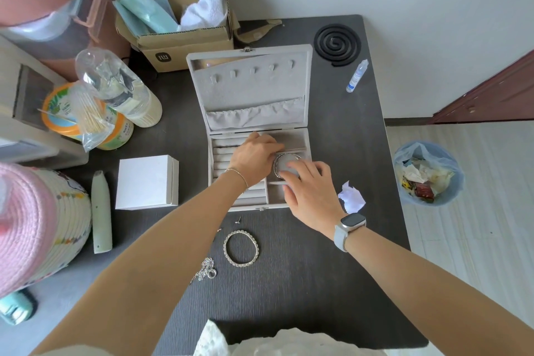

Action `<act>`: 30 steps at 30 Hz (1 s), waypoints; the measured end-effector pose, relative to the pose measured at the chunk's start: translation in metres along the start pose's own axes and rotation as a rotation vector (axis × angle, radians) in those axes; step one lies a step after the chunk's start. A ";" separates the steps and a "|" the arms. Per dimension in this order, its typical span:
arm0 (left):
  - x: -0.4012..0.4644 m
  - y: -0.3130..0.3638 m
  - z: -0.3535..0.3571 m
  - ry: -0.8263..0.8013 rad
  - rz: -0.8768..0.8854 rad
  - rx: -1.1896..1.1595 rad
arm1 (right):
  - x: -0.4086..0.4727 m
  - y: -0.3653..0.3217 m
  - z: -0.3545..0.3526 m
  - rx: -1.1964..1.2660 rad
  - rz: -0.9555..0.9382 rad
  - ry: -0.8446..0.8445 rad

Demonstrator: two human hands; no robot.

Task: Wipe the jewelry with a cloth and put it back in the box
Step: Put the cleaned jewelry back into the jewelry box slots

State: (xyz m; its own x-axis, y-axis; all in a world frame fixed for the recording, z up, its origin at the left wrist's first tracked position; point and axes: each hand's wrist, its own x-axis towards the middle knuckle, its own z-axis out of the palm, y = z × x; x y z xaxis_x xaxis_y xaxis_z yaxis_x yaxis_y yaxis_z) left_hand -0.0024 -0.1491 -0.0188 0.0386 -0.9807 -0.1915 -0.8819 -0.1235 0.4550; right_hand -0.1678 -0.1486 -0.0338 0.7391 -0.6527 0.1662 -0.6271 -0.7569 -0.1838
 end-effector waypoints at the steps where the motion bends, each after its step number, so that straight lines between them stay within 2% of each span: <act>1: -0.004 -0.002 -0.001 0.056 0.014 -0.063 | -0.002 -0.006 -0.003 0.036 -0.058 0.049; 4: -0.033 -0.008 -0.002 0.315 -0.042 -0.214 | -0.016 -0.041 -0.009 0.106 -0.256 0.011; 7: -0.076 -0.016 0.003 0.475 -0.186 -0.258 | -0.034 -0.084 0.002 0.081 -0.249 -0.251; 9: -0.101 -0.020 0.008 0.490 -0.281 -0.278 | -0.037 -0.105 0.009 0.046 -0.187 -0.463; 10: -0.110 -0.021 0.010 0.489 -0.318 -0.284 | -0.036 -0.111 0.009 0.047 -0.142 -0.505; 12: -0.121 -0.023 0.013 0.490 -0.362 -0.280 | -0.029 -0.112 0.001 0.107 -0.048 -0.489; 14: -0.125 -0.023 0.011 0.478 -0.375 -0.301 | -0.022 -0.101 -0.007 0.320 0.003 -0.501; 17: -0.121 -0.015 -0.005 0.362 -0.418 -0.587 | -0.010 -0.078 -0.026 0.616 0.091 -0.372; 20: -0.113 0.002 -0.022 0.034 -0.489 -1.038 | 0.004 -0.056 -0.039 0.743 0.174 -0.132; 22: -0.107 0.010 -0.026 -0.061 -0.447 -1.080 | 0.012 -0.043 -0.042 0.807 0.237 -0.026; 24: -0.098 0.016 -0.026 -0.009 -0.436 -1.029 | 0.018 -0.031 -0.040 0.864 0.332 0.020; 27: -0.073 0.019 -0.024 0.170 -0.418 -0.909 | 0.027 -0.014 -0.037 0.917 0.466 0.108; 30: -0.039 0.025 -0.029 0.350 -0.324 -0.751 | 0.041 0.002 -0.037 0.906 0.527 0.197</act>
State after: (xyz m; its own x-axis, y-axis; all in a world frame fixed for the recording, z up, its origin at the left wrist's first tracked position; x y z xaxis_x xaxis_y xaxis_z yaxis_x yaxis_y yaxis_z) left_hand -0.0124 -0.1179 0.0252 0.4829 -0.8551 -0.1890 -0.2664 -0.3490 0.8985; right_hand -0.1481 -0.1781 0.0084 0.3245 -0.9459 -0.0056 -0.3792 -0.1247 -0.9169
